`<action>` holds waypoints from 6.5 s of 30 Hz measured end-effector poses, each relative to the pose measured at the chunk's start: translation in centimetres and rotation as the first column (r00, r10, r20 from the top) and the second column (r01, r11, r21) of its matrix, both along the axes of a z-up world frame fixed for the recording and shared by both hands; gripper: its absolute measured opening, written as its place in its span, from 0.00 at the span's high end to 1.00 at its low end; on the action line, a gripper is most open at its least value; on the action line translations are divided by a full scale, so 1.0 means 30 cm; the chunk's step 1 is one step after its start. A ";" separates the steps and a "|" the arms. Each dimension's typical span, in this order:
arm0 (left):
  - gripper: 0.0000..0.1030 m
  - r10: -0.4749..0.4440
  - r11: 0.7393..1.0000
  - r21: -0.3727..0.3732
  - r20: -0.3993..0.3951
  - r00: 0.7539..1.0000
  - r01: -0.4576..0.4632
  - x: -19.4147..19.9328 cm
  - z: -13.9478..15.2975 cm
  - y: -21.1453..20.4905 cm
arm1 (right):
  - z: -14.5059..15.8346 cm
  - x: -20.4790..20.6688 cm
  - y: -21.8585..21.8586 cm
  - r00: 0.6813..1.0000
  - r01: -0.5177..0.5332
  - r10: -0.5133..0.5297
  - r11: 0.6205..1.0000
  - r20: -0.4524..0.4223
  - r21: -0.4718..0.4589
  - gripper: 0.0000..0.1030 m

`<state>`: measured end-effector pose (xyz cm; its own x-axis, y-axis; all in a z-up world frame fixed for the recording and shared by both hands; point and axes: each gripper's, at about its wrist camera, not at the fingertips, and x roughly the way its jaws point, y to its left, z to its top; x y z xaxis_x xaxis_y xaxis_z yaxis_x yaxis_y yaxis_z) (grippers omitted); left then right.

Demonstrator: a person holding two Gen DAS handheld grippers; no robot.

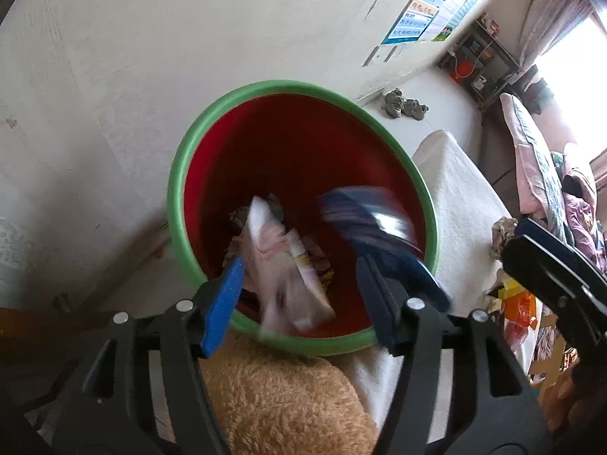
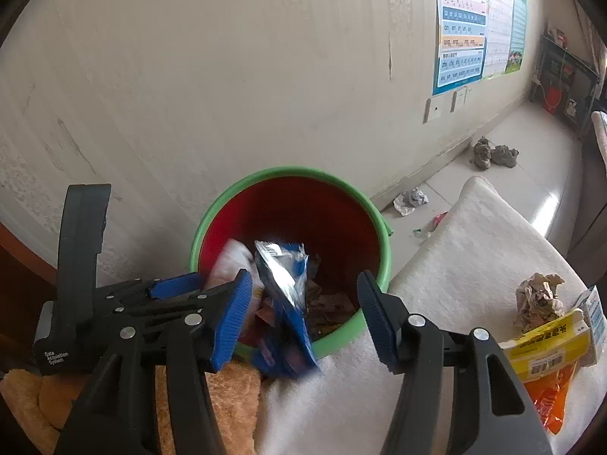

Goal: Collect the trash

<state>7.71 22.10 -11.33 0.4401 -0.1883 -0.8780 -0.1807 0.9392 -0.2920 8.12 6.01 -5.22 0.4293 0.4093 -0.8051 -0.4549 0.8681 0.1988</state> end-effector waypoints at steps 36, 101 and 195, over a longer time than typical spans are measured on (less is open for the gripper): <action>0.34 -0.543 0.835 0.116 0.009 0.840 0.539 -0.012 0.054 -0.758 | -0.116 -0.277 -1.062 0.785 0.618 -0.600 0.779 -0.155 0.110 0.56; 0.62 -0.680 0.690 0.171 -0.180 0.711 0.703 0.010 -0.103 -1.057 | -0.288 -0.543 -1.254 0.674 0.733 -0.710 0.676 -0.203 0.068 0.53; 0.80 -0.303 0.948 0.123 0.074 0.950 0.293 -0.053 0.129 -0.383 | 0.003 -0.253 -0.546 0.957 0.287 -0.288 0.958 0.036 0.021 0.54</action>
<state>6.12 10.61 -7.45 0.4573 -0.2281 -0.8596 0.1352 0.9731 -0.1864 0.54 -10.38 -5.14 0.5607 0.2767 -0.7804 -0.1943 0.9602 0.2008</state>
